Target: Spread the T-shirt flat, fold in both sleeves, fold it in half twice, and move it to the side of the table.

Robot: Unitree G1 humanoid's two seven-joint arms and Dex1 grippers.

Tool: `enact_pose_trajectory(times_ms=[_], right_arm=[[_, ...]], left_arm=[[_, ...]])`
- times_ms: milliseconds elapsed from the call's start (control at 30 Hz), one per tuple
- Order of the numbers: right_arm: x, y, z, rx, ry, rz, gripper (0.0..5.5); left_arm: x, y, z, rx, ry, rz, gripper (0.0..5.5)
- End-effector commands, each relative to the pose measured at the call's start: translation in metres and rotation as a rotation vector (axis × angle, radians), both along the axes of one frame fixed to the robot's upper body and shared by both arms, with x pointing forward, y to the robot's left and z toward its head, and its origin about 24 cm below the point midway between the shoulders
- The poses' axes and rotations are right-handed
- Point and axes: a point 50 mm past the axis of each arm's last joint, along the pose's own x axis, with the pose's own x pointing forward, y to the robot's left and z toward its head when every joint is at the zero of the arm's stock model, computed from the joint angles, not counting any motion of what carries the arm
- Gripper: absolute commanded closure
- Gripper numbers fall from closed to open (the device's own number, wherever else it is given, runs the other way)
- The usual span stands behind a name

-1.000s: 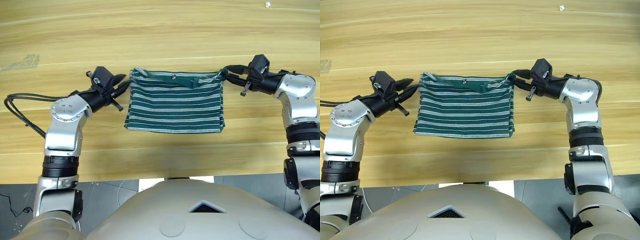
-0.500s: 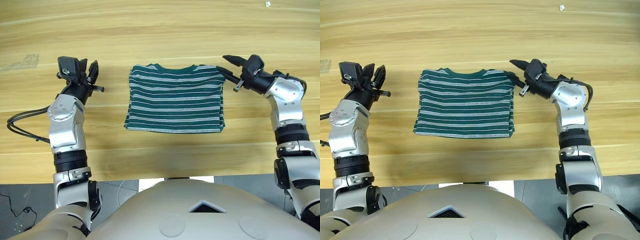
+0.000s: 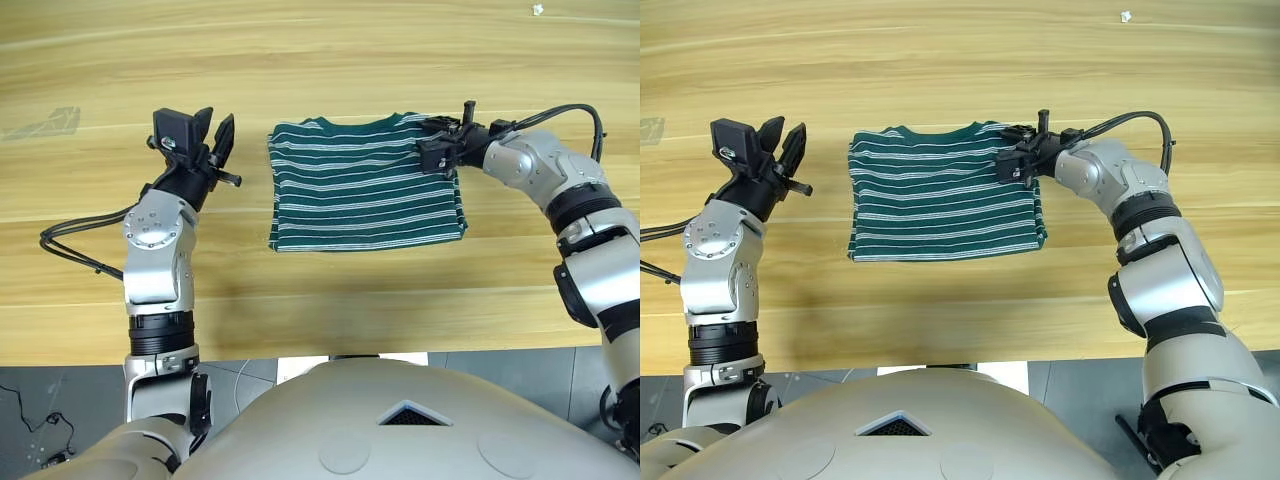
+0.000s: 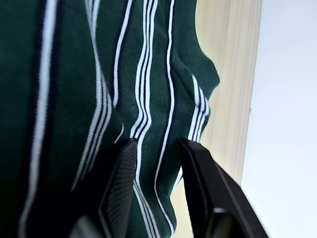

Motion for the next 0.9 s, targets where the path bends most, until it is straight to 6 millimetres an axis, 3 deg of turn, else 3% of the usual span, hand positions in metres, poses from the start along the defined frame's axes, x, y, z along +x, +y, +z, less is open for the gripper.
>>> enact_pose_trajectory(times_ms=[33, 167, 267, 400, 533, 700, 900], right_arm=[[-0.028, -0.066, -0.021, -0.158, 0.191, -0.120, 3.90], [-0.058, -0.108, -0.018, -0.230, 0.369, -0.123, 3.90], [-0.099, -0.123, -0.012, -0.244, 0.640, -0.079, 3.90], [-0.144, -0.073, 0.012, -0.050, 0.895, 0.137, 3.90], [-0.158, -0.030, 0.031, 0.089, 0.933, 0.297, 3.90], [-0.161, -0.005, 0.025, 0.212, 0.939, 0.312, 3.90], [-0.157, 0.005, 0.011, 0.195, 0.859, 0.313, 3.90]], left_arm=[[-0.008, 0.004, 0.003, 0.017, -0.007, 0.010, 3.98], [-0.016, 0.005, 0.004, 0.014, -0.008, 0.017, 3.98], [-0.025, 0.006, 0.003, 0.018, -0.002, 0.021, 3.98], [-0.034, -0.002, -0.002, 0.016, 0.029, -0.021, 3.98], [-0.034, -0.010, 0.000, 0.022, 0.028, -0.077, 3.98], [-0.035, -0.022, -0.006, -0.030, 0.033, -0.096, 3.98], [-0.040, -0.034, -0.013, -0.083, 0.057, -0.110, 3.98]])
